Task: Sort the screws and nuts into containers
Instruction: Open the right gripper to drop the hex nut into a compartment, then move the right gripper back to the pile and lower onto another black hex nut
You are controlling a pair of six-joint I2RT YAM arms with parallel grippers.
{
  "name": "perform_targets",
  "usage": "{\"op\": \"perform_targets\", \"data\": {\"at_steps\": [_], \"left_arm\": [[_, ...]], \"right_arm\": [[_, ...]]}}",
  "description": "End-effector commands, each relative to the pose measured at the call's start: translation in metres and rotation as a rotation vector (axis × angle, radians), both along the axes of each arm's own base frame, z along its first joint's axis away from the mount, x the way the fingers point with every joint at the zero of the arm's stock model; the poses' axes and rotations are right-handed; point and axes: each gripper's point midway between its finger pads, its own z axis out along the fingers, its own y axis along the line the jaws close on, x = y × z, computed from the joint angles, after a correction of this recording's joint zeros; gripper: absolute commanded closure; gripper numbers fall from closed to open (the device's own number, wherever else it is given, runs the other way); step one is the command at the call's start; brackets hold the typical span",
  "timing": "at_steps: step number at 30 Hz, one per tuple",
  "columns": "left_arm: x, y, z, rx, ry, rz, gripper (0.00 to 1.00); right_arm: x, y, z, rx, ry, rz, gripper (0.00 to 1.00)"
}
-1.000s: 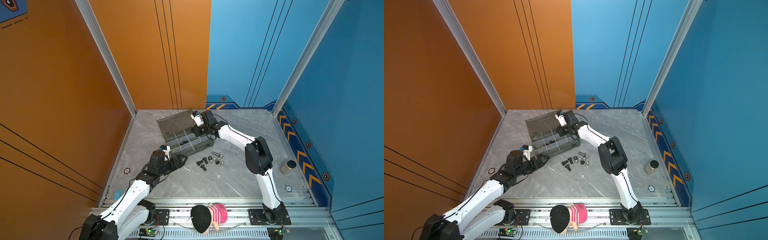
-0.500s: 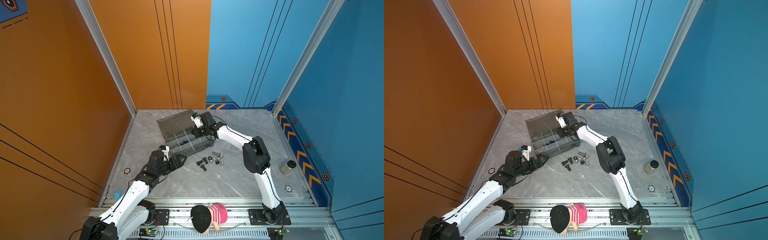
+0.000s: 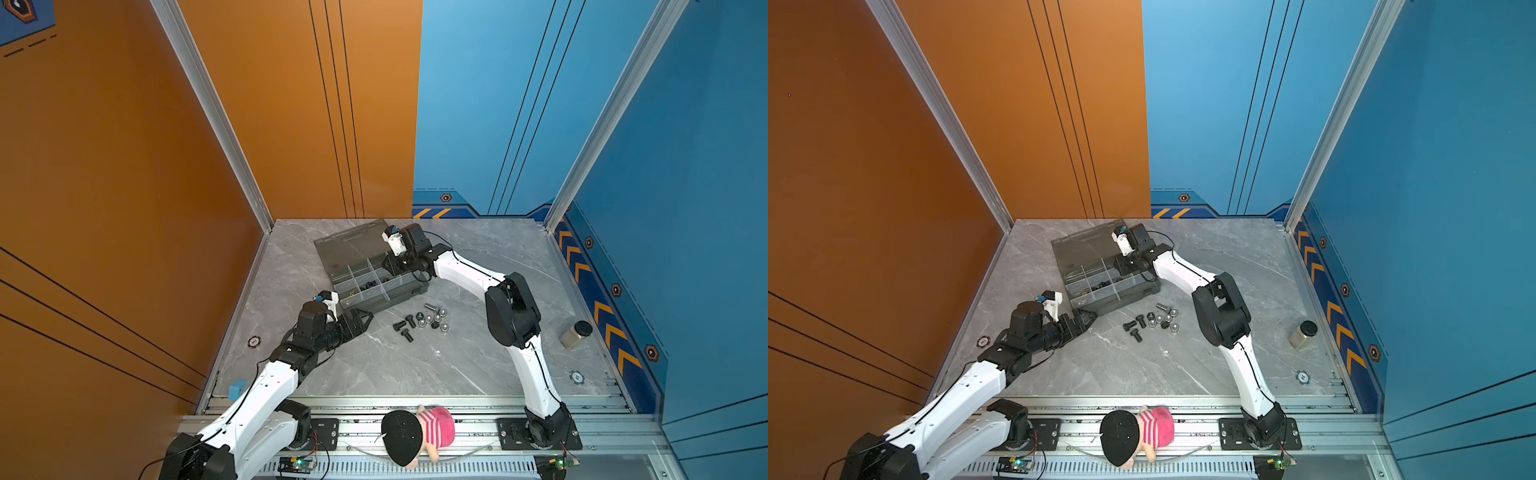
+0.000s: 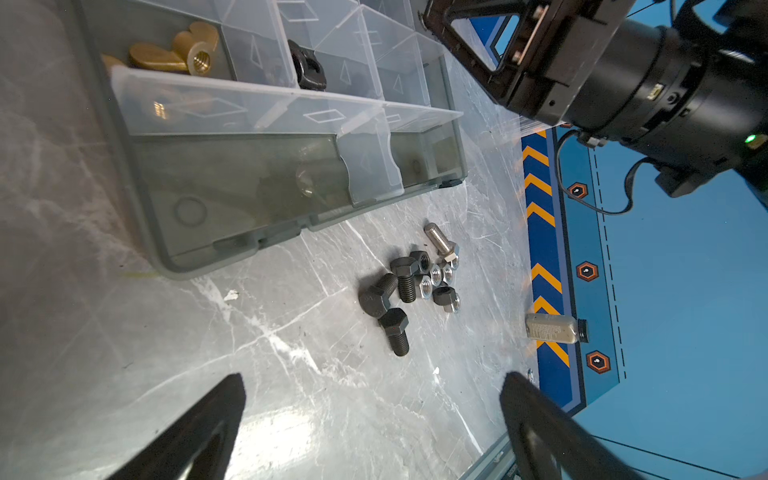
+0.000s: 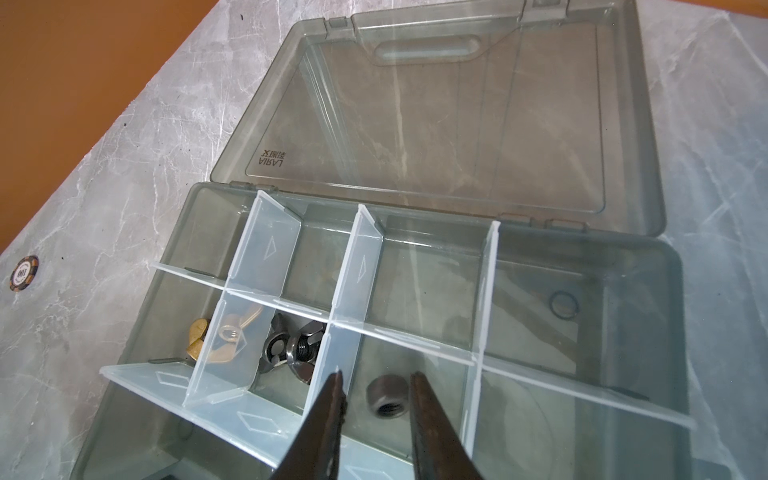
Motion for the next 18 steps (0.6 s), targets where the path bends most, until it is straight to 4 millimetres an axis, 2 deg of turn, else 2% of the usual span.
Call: {"op": "perform_targets", "data": {"at_steps": [1, 5, 7, 10, 14, 18], "left_arm": [[-0.006, 0.001, -0.004, -0.002, 0.018, -0.010, 0.02], [-0.006, 0.002, -0.004, 0.001, 0.019, -0.005, 0.02], [-0.006, 0.001, -0.003, 0.000, 0.020, -0.006, 0.02], [-0.005, 0.001, -0.003, 0.001, 0.019, -0.007, 0.02], [-0.005, -0.001, -0.003, 0.004, 0.022, -0.011, 0.02], [-0.005, -0.002, -0.002, 0.009, 0.023, -0.017, 0.02]], "right_arm": [[-0.008, -0.004, 0.008, -0.012, 0.010, -0.003, 0.68], [-0.020, -0.015, 0.025, -0.012, -0.005, -0.008, 0.65], [-0.034, -0.025, 0.025, -0.027, 0.006, -0.005, 0.64], [-0.052, -0.042, 0.036, -0.044, 0.003, 0.000, 0.62], [-0.078, -0.077, 0.029, -0.126, 0.070, -0.048, 0.58], [-0.105, -0.103, 0.016, -0.209, 0.146, -0.076, 0.55]]}}
